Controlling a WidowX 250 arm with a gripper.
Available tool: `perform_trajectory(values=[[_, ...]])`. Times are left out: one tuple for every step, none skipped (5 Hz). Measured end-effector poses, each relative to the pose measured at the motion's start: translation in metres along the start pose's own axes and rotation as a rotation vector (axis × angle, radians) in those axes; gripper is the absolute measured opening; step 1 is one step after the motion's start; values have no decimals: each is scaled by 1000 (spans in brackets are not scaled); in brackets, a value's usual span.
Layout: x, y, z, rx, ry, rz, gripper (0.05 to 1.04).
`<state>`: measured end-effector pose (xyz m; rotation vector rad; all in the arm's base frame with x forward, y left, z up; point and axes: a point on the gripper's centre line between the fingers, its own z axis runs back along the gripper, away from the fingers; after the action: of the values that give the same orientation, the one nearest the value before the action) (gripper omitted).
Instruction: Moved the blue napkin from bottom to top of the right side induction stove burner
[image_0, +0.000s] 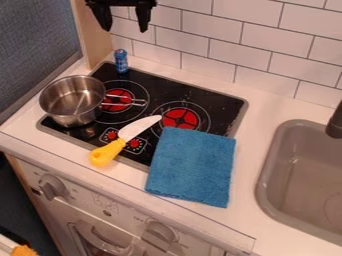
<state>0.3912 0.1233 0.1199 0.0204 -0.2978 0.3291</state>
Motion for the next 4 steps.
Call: perform_trajectory(values=[[-8, 0, -13, 3, 41, 4, 1000], [-32, -31, -8, -4, 81, -39, 1000], [-62, -58, 8, -34, 70, -18, 1000], [-90, -74, 10, -41, 60, -49, 1000]])
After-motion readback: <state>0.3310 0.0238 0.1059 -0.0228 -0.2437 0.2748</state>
